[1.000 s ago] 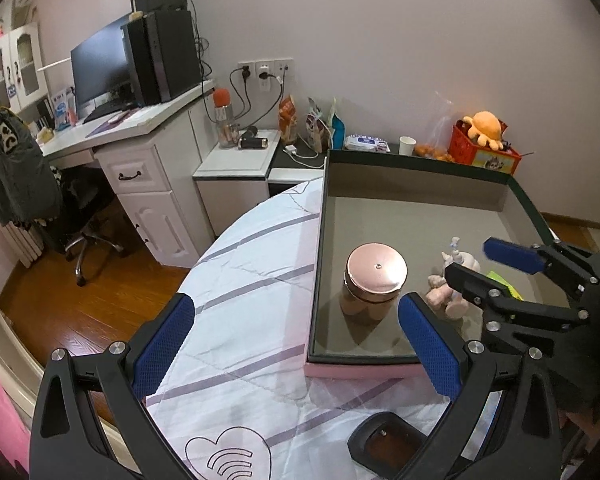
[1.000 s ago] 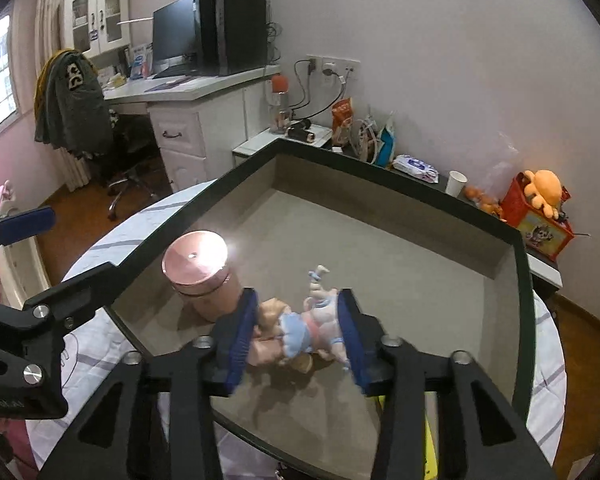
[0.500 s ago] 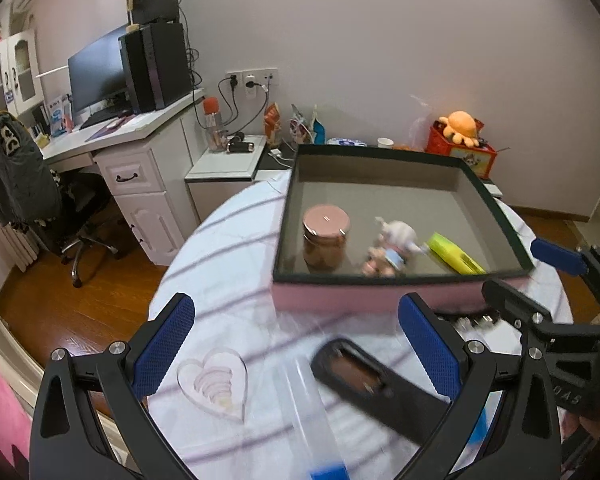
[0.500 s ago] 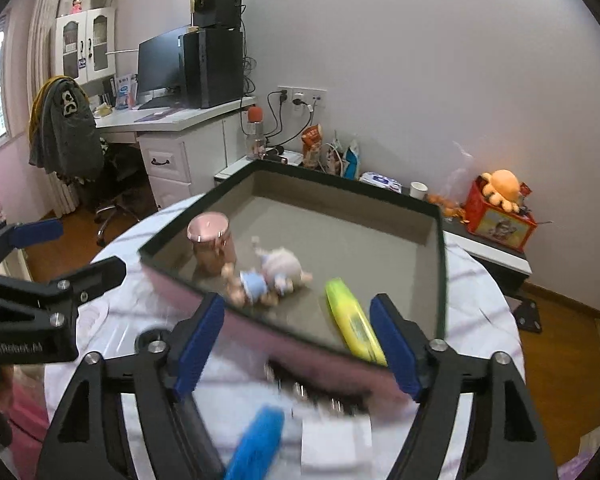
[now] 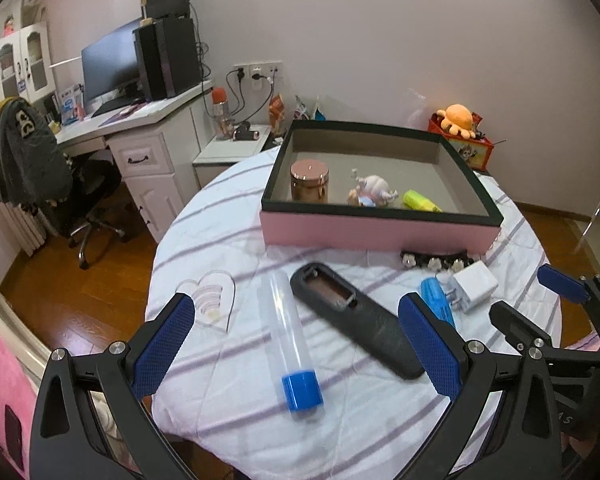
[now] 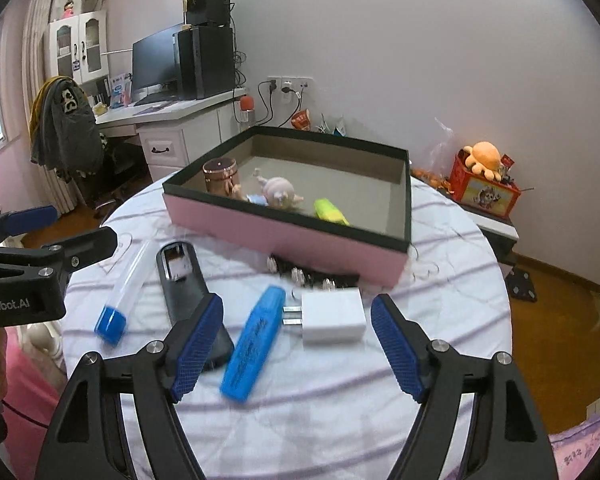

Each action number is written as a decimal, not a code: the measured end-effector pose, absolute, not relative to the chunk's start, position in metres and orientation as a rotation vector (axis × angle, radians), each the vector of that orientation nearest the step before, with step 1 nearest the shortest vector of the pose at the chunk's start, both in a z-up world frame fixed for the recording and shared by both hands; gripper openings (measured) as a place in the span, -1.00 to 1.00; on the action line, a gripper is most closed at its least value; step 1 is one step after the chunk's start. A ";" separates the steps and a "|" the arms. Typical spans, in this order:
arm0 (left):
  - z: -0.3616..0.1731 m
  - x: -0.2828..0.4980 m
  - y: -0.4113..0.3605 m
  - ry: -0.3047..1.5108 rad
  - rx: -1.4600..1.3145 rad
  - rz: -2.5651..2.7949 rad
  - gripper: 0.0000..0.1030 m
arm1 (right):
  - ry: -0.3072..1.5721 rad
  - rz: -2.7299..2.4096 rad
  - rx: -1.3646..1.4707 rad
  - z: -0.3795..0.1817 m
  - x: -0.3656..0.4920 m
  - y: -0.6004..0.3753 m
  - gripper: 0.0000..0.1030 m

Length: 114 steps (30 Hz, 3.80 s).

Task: Organize rigid objects
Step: 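Lower the left gripper onto the clear blue-capped tube and close on it, then carry the clear blue-capped tube into the pink box and open the left gripper, then reach the right gripper to the white charger plug and close on it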

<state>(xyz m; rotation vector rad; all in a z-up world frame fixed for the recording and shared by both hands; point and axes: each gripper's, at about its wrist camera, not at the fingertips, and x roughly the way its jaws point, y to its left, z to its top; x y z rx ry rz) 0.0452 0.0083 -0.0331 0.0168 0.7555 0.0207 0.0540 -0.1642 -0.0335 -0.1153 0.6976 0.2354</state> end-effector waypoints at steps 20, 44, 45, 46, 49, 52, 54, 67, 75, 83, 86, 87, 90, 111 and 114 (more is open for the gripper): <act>-0.085 0.057 0.016 0.887 0.055 0.079 1.00 | 0.741 0.219 -0.076 -0.057 0.048 -0.182 0.51; -0.112 0.084 0.019 0.924 0.080 -0.059 -0.40 | 0.794 0.214 -0.075 -0.073 0.075 -0.181 0.51; -0.109 0.083 0.019 0.921 0.079 -0.062 -0.45 | 0.793 0.214 -0.074 -0.073 0.076 -0.181 0.51; -0.107 0.081 0.018 0.916 0.079 -0.065 -0.47 | 0.791 0.214 -0.073 -0.072 0.077 -0.181 0.51; -0.099 0.075 0.014 0.904 0.090 -0.072 -0.48 | 0.785 0.216 -0.074 -0.069 0.078 -0.181 0.51; -0.090 0.071 0.011 0.883 0.100 -0.084 -0.48 | 0.777 0.219 -0.074 -0.065 0.078 -0.181 0.51; -0.084 0.070 0.010 0.869 0.104 -0.088 -0.48 | 0.772 0.218 -0.073 -0.063 0.079 -0.180 0.51; -0.020 0.098 -0.026 0.734 0.155 -0.162 -0.48 | 0.712 0.194 -0.075 -0.042 0.092 -0.192 0.51; -0.006 0.170 -0.077 0.718 0.206 -0.253 -0.48 | 0.665 0.157 -0.060 -0.027 0.128 -0.213 0.51; -0.020 0.246 -0.107 0.758 0.248 -0.267 -0.48 | 0.667 0.159 -0.050 -0.031 0.172 -0.223 0.52; -0.027 0.267 -0.108 0.774 0.250 -0.253 -0.48 | 0.681 0.164 -0.054 -0.037 0.190 -0.222 0.52; -0.031 0.274 -0.107 0.782 0.250 -0.245 -0.48 | 0.685 0.166 -0.057 -0.039 0.194 -0.222 0.52; -0.045 0.293 -0.102 0.818 0.252 -0.215 -0.48 | 0.700 0.178 -0.060 -0.045 0.207 -0.220 0.52; -0.022 0.237 -0.072 0.743 0.248 -0.128 0.76 | 0.704 0.192 -0.078 -0.033 0.185 -0.203 0.51; -0.010 0.205 -0.059 0.714 0.238 -0.122 0.86 | 0.691 0.187 -0.086 -0.025 0.168 -0.199 0.51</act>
